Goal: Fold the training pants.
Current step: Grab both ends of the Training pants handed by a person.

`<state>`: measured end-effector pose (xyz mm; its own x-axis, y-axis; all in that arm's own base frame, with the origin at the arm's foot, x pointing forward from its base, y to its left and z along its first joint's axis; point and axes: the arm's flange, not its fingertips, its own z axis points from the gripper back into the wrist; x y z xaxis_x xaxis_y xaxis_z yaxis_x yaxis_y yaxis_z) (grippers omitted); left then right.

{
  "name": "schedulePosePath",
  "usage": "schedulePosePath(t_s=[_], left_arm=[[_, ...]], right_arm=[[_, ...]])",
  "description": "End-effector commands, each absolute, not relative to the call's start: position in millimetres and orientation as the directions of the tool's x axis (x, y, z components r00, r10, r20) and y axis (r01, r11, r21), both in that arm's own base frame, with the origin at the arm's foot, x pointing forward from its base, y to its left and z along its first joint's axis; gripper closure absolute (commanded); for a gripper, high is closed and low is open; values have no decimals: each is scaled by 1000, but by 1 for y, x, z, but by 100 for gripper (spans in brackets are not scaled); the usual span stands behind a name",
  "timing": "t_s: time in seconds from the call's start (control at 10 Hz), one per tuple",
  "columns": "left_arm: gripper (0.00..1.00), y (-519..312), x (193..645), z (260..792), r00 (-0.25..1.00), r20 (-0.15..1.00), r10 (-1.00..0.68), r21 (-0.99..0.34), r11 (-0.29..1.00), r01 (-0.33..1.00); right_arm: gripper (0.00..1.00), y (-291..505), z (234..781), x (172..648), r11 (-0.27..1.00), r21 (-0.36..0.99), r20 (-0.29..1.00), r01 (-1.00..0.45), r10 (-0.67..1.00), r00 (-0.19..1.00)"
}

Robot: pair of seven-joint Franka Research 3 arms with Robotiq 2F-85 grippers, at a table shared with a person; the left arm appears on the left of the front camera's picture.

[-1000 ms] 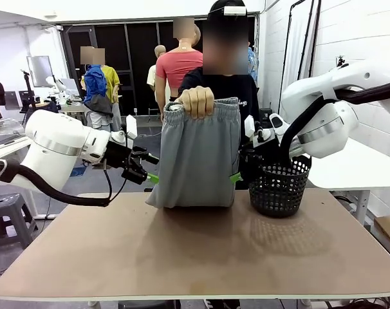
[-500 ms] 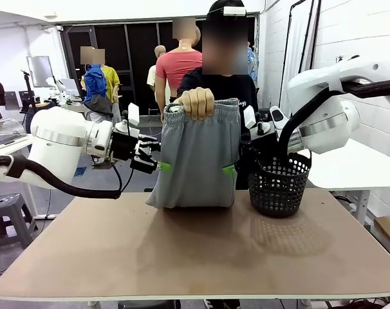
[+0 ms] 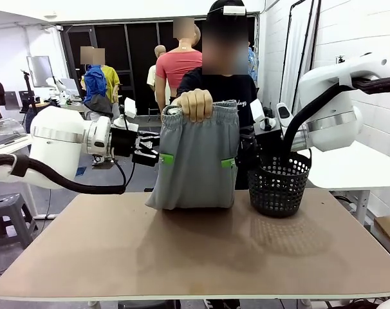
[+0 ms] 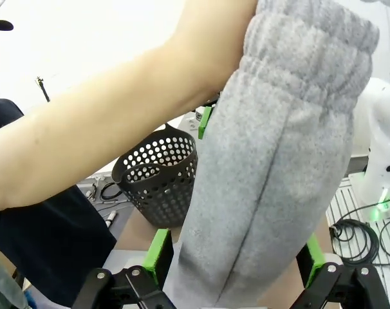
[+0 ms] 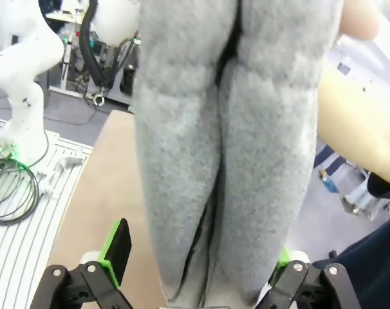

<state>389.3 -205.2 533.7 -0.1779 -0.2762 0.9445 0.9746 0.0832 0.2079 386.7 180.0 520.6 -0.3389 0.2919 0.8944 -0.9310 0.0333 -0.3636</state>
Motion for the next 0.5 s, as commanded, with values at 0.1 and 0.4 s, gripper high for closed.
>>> schedulePosePath(t_s=[0.1,0.4], left_arm=[[0,-215,400,527,-181,962,-204,195,53,979],[0,-217,394,533,-179,974,-138,179,-12,984]], right_arm=[[0,175,520,386,21,-379,908,-925,200,-368],[0,176,524,388,-1,-374,915,-928,162,-369]])
